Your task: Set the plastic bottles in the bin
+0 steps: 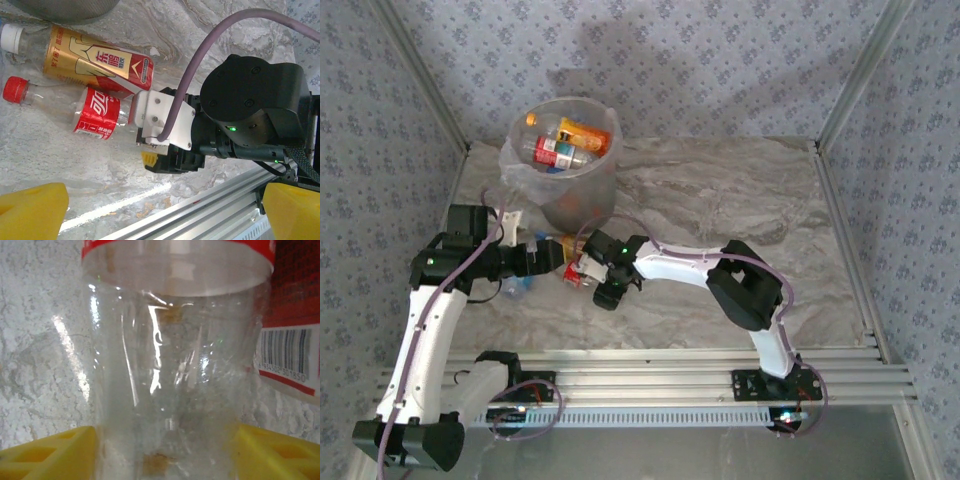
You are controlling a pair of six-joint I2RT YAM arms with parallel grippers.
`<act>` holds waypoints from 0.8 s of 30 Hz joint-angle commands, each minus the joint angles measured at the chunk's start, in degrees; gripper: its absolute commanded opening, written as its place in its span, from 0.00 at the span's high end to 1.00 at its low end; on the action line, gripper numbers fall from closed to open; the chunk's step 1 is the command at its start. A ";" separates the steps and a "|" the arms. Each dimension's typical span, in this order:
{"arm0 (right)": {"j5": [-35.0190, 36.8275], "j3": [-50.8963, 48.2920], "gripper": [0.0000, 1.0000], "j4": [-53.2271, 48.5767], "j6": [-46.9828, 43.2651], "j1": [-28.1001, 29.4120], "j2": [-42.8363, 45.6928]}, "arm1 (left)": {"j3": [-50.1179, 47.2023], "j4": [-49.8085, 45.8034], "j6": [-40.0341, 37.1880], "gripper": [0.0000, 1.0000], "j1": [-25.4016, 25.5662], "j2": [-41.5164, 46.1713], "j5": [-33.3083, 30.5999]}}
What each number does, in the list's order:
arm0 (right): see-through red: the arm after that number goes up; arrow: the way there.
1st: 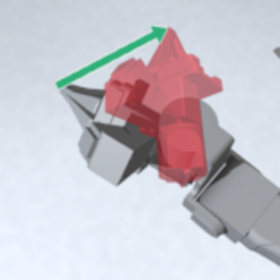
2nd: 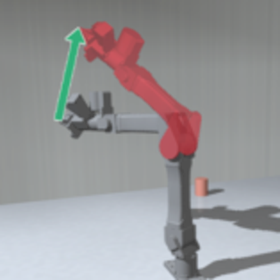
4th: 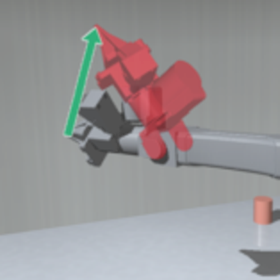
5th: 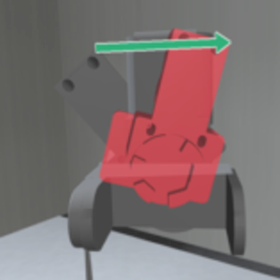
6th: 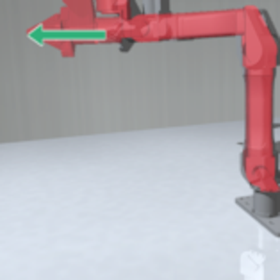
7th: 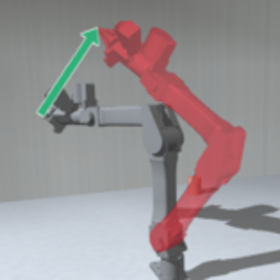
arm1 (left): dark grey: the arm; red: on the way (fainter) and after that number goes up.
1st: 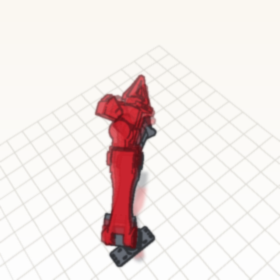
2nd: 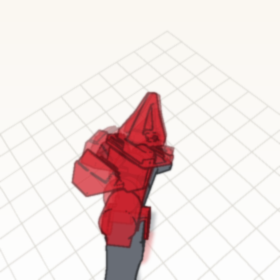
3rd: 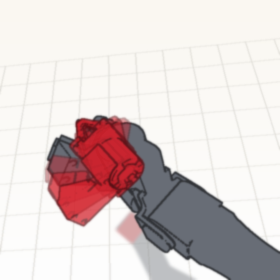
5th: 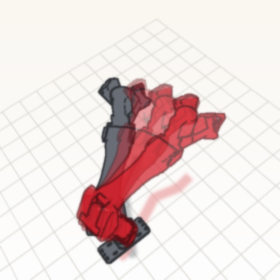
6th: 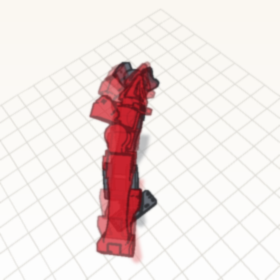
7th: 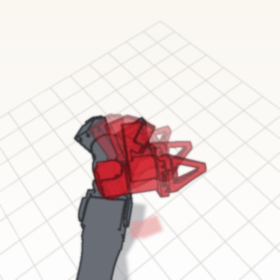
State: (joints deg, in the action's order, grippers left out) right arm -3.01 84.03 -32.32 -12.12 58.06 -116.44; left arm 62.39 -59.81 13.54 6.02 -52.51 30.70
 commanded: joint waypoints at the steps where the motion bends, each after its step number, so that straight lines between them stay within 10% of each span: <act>1: 0.82 -1.02 0.35 -1.87 -0.48 0.38 0.98 | -0.52 1.52 0.59 0.00 0.22 0.79 1.62; 24: -15.90 -13.62 0.41 9.85 17.97 -8.34 27.27 | -7.36 27.48 24.49 0.00 5.90 4.18 5.61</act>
State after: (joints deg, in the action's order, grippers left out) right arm -15.66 71.44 -25.26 1.65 49.82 -91.46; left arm 56.84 -41.30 30.02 10.17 -48.45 36.18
